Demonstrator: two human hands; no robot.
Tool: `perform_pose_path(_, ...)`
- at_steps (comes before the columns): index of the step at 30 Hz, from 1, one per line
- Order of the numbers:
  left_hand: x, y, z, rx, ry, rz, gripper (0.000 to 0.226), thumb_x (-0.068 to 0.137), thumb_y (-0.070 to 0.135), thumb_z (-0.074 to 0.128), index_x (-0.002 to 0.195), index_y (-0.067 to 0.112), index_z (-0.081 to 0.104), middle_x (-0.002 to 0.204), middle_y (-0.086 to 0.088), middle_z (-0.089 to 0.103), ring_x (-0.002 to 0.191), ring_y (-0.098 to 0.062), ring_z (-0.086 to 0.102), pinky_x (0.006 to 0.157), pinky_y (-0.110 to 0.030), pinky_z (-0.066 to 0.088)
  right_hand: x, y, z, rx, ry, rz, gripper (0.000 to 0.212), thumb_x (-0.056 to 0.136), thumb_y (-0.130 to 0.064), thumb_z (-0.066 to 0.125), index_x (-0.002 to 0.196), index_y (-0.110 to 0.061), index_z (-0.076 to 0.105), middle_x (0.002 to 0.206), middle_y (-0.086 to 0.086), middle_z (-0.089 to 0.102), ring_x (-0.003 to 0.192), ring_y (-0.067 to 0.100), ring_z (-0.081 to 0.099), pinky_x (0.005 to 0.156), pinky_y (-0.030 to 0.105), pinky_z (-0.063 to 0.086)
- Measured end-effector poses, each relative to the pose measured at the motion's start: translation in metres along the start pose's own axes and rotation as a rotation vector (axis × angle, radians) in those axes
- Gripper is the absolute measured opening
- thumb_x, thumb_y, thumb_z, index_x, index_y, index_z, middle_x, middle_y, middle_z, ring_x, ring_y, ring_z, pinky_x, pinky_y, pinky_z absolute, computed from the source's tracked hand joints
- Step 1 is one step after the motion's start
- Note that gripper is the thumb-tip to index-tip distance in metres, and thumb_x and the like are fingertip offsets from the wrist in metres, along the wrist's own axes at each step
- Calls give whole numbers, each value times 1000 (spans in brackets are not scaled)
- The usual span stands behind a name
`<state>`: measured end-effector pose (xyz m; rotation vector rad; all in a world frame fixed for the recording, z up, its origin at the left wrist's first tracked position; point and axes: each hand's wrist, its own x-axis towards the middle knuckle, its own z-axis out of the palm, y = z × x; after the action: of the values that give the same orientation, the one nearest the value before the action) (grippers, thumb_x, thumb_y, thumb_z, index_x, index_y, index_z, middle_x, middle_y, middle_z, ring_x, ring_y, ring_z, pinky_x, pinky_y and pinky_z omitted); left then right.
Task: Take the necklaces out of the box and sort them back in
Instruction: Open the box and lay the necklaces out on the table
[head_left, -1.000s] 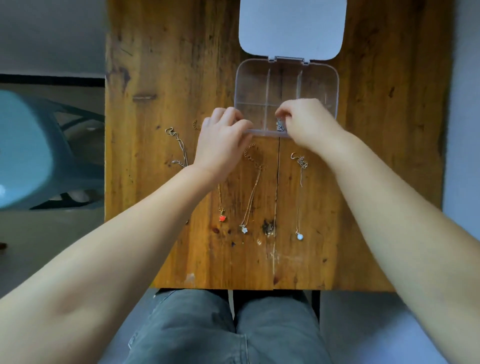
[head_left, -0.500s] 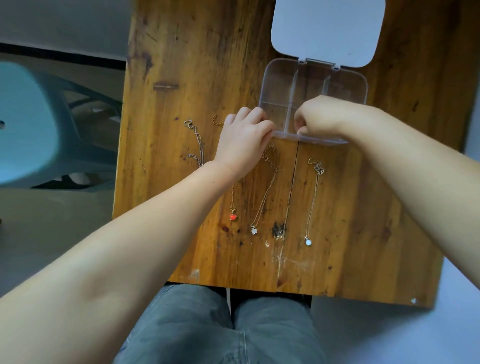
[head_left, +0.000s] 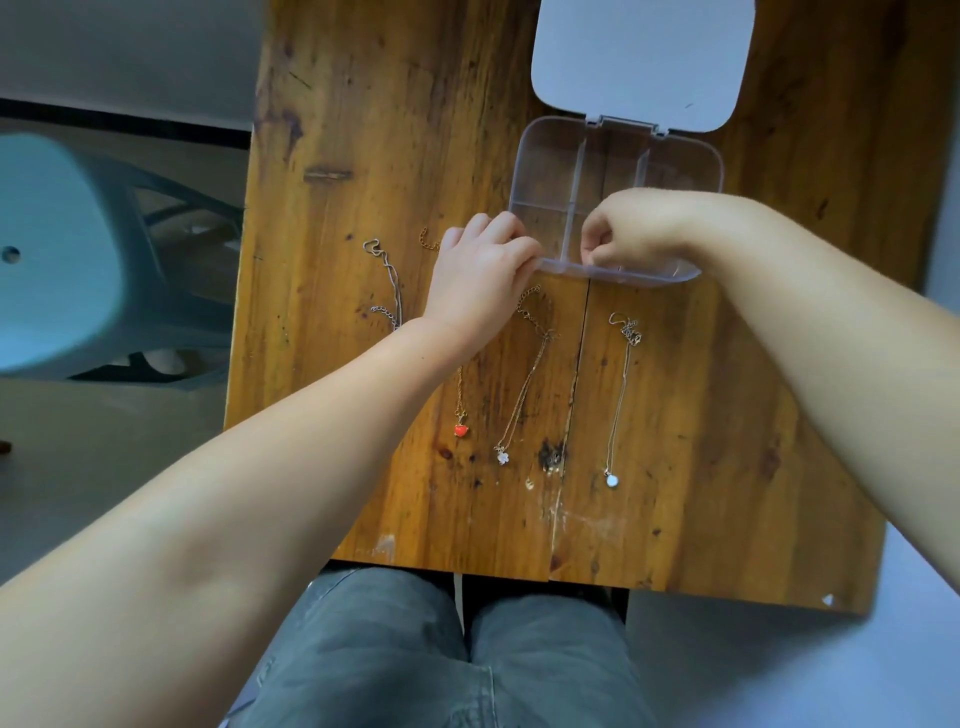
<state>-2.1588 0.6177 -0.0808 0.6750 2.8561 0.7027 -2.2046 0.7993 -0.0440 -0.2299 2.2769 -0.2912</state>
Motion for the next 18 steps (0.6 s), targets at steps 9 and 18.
perform_pose_path(9,1,10,-7,85,-42,-57,24,94,20,49,114,17,61,121,-8,57,115,-28,44,94,-42,35,-45,-3,20,226,352,-104,4,90,-19,61,93,-17,59,92,0,61,81,13,57,67,17,42)
perform_pose_path(18,14,96,-35,-612,-311,56,28,96,27,50,81,8,64,74,-4,67,65,-7,57,69,-22,47,-135,30,34,1423,650,-206,8,80,-22,56,77,-28,61,71,-4,65,67,12,61,54,21,46)
